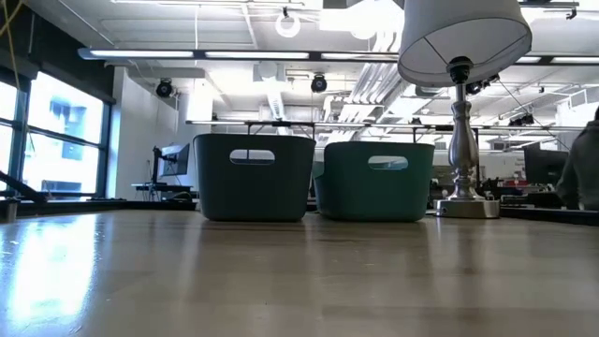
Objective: Pick & Place USB Port
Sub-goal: Put the brown charger cable into the green bin
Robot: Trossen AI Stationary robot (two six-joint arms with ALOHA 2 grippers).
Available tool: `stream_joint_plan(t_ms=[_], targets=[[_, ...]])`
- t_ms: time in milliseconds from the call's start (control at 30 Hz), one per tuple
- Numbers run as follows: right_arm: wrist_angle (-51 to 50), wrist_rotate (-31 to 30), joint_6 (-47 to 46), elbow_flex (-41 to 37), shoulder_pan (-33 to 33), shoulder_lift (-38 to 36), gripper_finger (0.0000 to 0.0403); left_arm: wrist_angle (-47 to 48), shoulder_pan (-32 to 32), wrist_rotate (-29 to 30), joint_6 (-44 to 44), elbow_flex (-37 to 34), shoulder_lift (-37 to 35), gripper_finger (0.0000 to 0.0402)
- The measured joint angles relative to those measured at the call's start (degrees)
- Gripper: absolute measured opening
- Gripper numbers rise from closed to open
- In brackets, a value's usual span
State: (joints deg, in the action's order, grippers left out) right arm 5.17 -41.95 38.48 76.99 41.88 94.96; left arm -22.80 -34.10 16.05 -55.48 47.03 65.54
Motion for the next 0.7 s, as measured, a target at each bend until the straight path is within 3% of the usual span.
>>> stream_joint_plan(t_ms=[200,333,700], targets=[[2.5,0.4,3.2,0.0,-1.8,1.6,0.0199,-3.1,7.7,-14.0,5.6,0.0,0.2,0.0009],[6.5,0.8,5.2,0.0,-3.3,3.3,0.0199,-3.4,11.1,-19.9,8.3,0.0,0.8,0.0009],[12.9,1.9,7.9,0.0,-5.6,4.2,0.0199,-3.0,14.0,-25.9,7.9,0.0,6.9,0.0009]])
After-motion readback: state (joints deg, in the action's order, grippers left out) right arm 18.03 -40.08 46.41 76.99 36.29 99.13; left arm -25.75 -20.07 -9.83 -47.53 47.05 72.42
